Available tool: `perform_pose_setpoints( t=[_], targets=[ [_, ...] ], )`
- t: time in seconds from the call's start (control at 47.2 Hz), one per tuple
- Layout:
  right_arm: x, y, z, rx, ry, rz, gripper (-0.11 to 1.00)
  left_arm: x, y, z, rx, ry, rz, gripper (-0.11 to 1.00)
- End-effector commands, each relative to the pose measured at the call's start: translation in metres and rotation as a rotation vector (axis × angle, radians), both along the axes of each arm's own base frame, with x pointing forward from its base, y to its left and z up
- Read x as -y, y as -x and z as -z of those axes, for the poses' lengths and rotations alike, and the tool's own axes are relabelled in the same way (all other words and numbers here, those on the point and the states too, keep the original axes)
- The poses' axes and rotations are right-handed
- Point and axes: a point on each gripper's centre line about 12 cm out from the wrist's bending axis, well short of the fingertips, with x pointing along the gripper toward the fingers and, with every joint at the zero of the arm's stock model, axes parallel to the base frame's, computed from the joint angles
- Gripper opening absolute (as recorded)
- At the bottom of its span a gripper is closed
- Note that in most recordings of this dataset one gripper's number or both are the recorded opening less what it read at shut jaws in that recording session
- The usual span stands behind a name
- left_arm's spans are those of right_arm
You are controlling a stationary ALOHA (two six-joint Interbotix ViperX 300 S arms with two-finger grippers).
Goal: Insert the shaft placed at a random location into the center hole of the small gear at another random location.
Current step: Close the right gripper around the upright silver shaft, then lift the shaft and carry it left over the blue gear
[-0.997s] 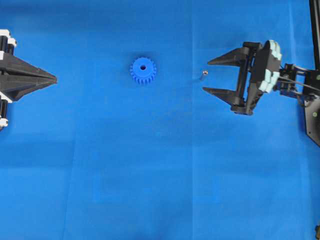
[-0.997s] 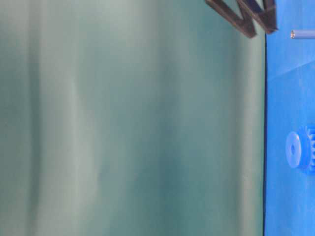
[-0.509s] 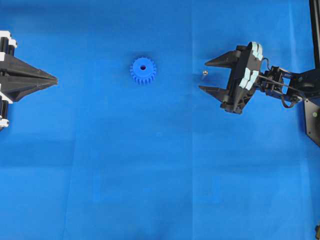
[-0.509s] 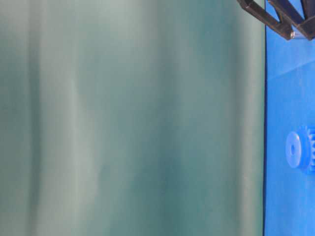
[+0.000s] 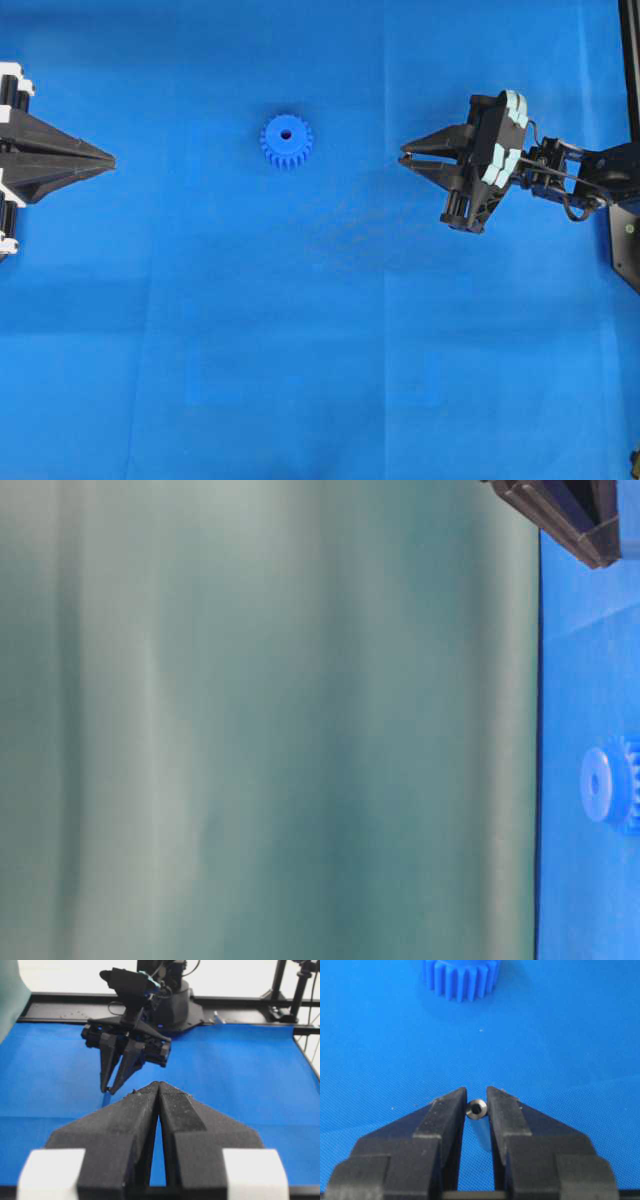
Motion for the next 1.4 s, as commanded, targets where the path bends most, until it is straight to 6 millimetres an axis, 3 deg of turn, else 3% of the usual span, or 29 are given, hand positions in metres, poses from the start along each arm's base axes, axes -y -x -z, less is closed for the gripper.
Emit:
perform_pose_setpoints(
  t=[0.0,0.297,0.657,0.954,1.166,1.378],
  targets=[
    [0.000,-0.002,-0.005,0.022,0.007,-0.001,0.04,0.000,-0.001,-0.003,0.009,0.000,0.000,0.00],
    [0.000,-0.004,-0.009,0.035,0.011,-0.003,0.04,0.000,-0.001,-0.002,0.006,0.000,0.000,0.00],
    [-0.003,-0.001,-0.068,0.075,0.022,-0.040,0.04,0.000,-0.001,-0.001,0.003,0.000,0.000,0.00],
    [-0.005,-0.001,-0.077,0.058,0.028,-0.057,0.04,0.000,-0.001,-0.001,0.002,0.002,0.000,0.00],
    [-0.002,-0.026,-0.083,0.078,0.035,-0.059,0.04,0.000,-0.001,-0.001,0.002,0.002,0.000,0.00],
    [0.005,-0.069,-0.089,0.095,0.042,-0.064,0.04,0.000,-0.001,0.000,0.000,0.002,0.000,0.00]
  ],
)
